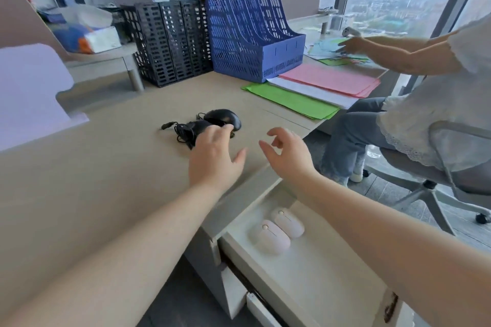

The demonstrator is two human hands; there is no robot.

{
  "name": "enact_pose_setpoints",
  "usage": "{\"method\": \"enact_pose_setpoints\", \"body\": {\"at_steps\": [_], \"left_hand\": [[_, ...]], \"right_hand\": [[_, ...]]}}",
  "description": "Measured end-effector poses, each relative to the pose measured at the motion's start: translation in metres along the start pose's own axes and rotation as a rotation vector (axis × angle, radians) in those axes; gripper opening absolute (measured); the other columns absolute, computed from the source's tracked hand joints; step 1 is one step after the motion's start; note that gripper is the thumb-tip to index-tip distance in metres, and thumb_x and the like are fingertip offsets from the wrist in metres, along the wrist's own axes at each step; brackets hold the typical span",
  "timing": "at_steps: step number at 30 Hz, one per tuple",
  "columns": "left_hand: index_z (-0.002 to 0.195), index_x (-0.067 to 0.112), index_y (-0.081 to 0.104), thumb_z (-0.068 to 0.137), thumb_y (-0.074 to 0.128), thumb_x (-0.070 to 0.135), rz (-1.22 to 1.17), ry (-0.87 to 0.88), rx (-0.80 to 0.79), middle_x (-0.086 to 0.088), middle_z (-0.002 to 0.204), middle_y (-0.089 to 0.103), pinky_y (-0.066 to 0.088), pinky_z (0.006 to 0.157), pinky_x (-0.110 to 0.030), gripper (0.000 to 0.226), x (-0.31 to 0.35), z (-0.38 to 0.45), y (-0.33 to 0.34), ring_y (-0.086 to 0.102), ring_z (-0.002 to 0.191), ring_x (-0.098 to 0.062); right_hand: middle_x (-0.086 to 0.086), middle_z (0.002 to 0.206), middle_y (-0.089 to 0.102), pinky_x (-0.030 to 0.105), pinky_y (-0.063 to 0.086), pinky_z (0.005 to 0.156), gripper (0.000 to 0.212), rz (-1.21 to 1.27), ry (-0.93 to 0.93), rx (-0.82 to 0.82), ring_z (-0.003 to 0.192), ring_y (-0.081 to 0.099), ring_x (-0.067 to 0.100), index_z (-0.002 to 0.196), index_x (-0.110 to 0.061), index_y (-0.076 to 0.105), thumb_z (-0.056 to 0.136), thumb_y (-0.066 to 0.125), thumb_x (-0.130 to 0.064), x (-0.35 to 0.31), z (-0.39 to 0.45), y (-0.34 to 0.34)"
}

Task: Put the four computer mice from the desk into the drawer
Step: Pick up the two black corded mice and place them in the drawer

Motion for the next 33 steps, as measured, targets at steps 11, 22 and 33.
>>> {"method": "enact_pose_setpoints", "body": {"at_steps": [11,22,33], "left_hand": [[0.150,0.029,0.005,0.050,0.059,0.087,0.118,-0.455,-0.294,-0.011,0.151,0.035,0.028,0.113,-0.046,0.128,-0.113,0.048,0.015,0.031,0.140,-0.031],[0.130,0.043,0.034,0.055,0.054,0.079,0.054,-0.315,-0.322,-0.001,0.132,0.055,0.041,0.102,-0.044,0.085,-0.118,0.065,0.027,0.048,0.125,-0.030],[0.135,0.035,0.035,0.060,0.066,0.070,-0.055,-0.335,-0.268,-0.005,0.135,0.053,0.036,0.103,-0.041,0.089,-0.050,0.018,0.022,0.040,0.129,-0.029]], "right_hand": [[0.009,0.149,0.040,0.042,0.030,0.112,0.070,0.072,0.112,-0.139,0.139,0.031,0.030,0.146,-0.021,0.031,0.086,0.058,-0.044,-0.029,0.093,0.084],[0.007,0.115,0.067,0.037,0.047,0.086,0.051,-0.094,0.052,-0.093,0.111,0.058,0.033,0.114,-0.021,0.059,0.075,0.061,-0.054,-0.031,0.117,0.104],[0.006,0.116,0.067,0.036,0.046,0.089,0.044,0.090,0.172,-0.145,0.111,0.059,0.029,0.115,-0.014,0.062,0.078,0.069,-0.037,-0.028,0.060,0.042]]}}
Point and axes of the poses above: each hand's wrist, its own z-axis towards the middle knuckle, its own y-axis out of the palm, x = y × z, the point moved 1 cm from there along z, towards the middle knuckle
